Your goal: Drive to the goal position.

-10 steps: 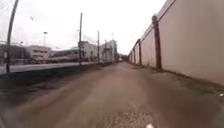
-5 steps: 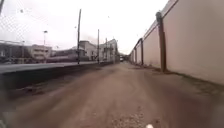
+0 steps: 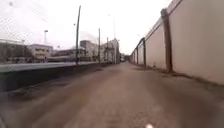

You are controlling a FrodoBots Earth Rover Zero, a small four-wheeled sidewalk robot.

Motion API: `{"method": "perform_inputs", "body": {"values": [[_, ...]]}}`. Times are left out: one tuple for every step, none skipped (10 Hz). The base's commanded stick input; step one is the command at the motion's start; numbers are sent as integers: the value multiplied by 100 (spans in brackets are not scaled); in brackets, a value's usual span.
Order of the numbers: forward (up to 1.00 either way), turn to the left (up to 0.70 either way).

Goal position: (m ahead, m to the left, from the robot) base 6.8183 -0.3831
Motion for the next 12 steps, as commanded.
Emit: {"method": "perform_inputs", "body": {"values": [[85, 5], [85, 5], [85, 5], [85, 5], [85, 5], [85, 5], [85, 5], [85, 5], [85, 5], [85, 5], [85, 5], [85, -29]]}}
